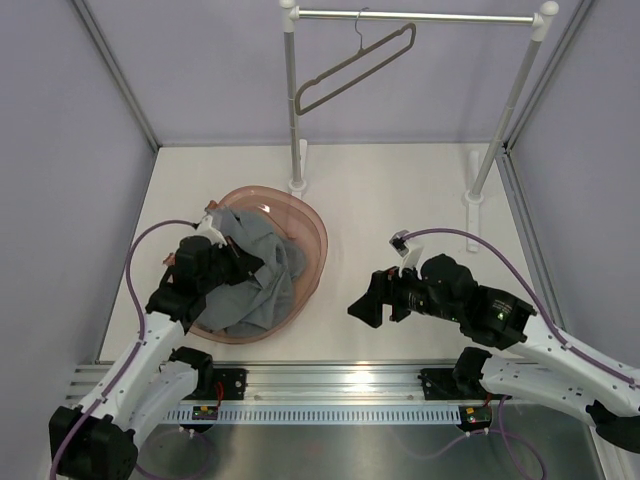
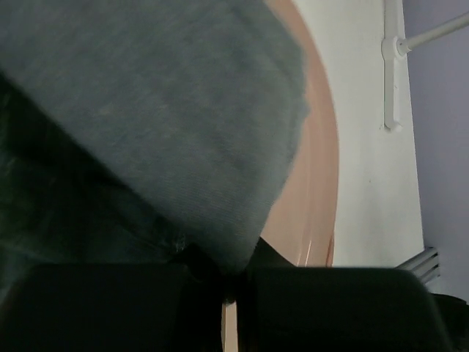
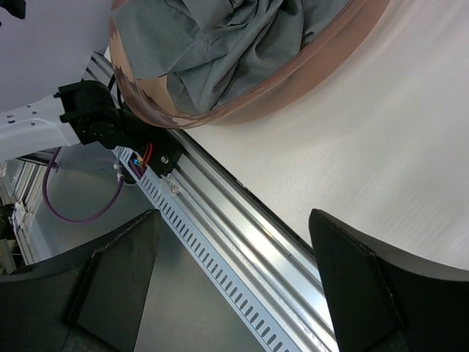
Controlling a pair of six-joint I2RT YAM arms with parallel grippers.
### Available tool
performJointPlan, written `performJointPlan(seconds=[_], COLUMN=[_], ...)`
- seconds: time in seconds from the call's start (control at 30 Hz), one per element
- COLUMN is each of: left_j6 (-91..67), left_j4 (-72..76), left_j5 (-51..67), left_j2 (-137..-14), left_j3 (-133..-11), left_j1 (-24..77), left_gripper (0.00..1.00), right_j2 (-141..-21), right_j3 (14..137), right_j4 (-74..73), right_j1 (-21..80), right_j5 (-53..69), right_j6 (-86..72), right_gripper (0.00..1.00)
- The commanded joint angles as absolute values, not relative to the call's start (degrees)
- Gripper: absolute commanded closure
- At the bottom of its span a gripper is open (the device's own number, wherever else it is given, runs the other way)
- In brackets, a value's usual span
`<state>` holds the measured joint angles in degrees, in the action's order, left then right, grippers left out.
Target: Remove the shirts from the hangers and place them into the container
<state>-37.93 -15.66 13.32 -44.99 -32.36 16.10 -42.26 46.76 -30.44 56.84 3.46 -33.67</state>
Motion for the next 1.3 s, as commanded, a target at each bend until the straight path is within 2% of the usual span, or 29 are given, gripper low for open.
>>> performJointPlan(seconds=[0.0,0.07,0.2,0.23,0.3,0.33,0.4,0.63,0.87,1.03,1.27], left_j6=[-49.1,-52.9,-54.1,-53.4,-50.2,-49.2,-46.1,-38.8,-28.7,-27.2,-31.0], left_j4=[-10.9,-9.9,-10.5,-12.1,-17.2,-19.1,-24.2,-36.9,-43.0,-45.2,-45.3], left_j5=[15.1,17.0,18.9,18.8,16.7,15.9,12.2,4.1,3.3,-1.1,-3.4], left_j2=[-41.8,-40.4,-35.3,-34.1,-31.9,-29.4,-26.8,-17.7,-5.4,3.2,3.5], left_j3=[-26.0,-21.4,-16.8,-17.5,-19.5,-21.9,-24.7,-37.6,-46.6,-47.3,-45.6], left_j1=[16.0,15.9,16.0,15.9,15.9,15.9,15.9,16.0,16.0,15.7,15.7], left_gripper=[1.0,1.0,0.98,0.75,0.46,0.24,0.01,0.01,0.01,0.01,0.01], right_j2=[-42.3,-42.3,-42.3,-42.2,-42.0,-41.9,-41.9,-41.4,-41.2,-38.3,-30.2], right_j3=[45.8,45.3,45.0,45.1,45.3,45.5,45.6,45.0,46.0,45.5,43.4], right_j4=[-30.1,-29.5,-29.4,-29.5,-29.7,-30.0,-30.0,-29.8,-31.8,-34.8,-40.5], right_j1=[57.3,57.4,57.4,57.3,57.4,57.4,57.3,57.3,57.3,57.3,57.4], right_j5=[1.3,1.4,1.1,1.0,0.6,0.6,0.6,0.9,-4.6,-19.5,-39.2], right_j6=[-33.6,-33.7,-33.9,-33.9,-33.9,-33.8,-33.8,-34.5,-33.6,-38.7,-44.5], right_gripper=[0.07,0.02,0.0,0.01,0.01,0.01,0.0,0.01,0.01,0.0,0.01])
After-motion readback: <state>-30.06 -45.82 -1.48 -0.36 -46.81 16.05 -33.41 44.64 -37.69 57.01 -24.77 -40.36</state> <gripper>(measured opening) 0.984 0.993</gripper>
